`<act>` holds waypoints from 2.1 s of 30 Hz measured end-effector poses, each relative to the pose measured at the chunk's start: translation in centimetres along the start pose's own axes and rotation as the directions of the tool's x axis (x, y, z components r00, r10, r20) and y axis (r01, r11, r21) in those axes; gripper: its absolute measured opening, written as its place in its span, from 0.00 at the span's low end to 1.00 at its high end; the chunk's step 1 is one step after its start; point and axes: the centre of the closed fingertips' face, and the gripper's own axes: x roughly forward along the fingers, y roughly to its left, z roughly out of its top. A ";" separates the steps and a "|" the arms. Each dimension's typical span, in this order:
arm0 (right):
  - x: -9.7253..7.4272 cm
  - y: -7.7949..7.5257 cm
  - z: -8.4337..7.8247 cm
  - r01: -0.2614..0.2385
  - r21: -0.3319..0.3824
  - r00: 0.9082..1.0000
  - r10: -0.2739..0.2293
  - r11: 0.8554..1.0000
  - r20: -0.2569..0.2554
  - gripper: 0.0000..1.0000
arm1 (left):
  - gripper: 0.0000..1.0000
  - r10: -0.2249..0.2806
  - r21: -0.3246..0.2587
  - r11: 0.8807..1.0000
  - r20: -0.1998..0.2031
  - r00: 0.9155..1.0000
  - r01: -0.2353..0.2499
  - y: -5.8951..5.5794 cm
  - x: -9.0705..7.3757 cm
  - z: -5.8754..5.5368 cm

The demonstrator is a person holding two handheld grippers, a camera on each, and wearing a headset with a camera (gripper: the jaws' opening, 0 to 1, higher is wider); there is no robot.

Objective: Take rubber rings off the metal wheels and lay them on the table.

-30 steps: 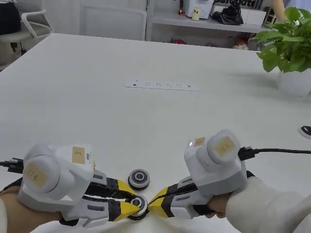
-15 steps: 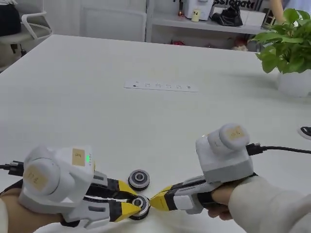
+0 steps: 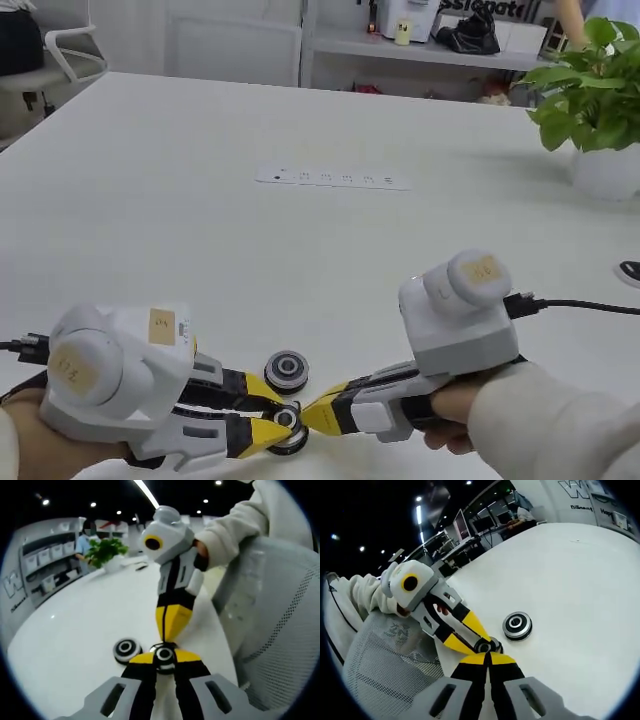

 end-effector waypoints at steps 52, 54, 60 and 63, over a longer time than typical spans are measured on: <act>-1.9 0.6 2.3 -0.008 0.070 0.996 0.002 0.998 0.086 0.00 | 0.56 -0.013 -0.017 1.000 -0.041 0.999 0.013 -0.1 -4.3 1.0; -1.9 0.7 2.5 -0.011 0.072 0.996 0.005 0.997 0.092 0.00 | 0.58 -0.004 -0.024 1.000 -0.038 0.999 0.003 0.1 -4.7 1.0; -1.8 1.3 3.2 -0.026 0.069 0.994 0.018 0.997 0.112 0.00 | 0.60 0.024 -0.034 0.999 -0.047 0.999 -0.025 0.5 -5.7 0.5; -1.7 1.7 3.5 -0.041 0.068 0.992 0.033 0.997 0.123 0.00 | 0.61 0.021 -0.033 0.999 -0.054 0.998 -0.023 0.2 -6.0 0.2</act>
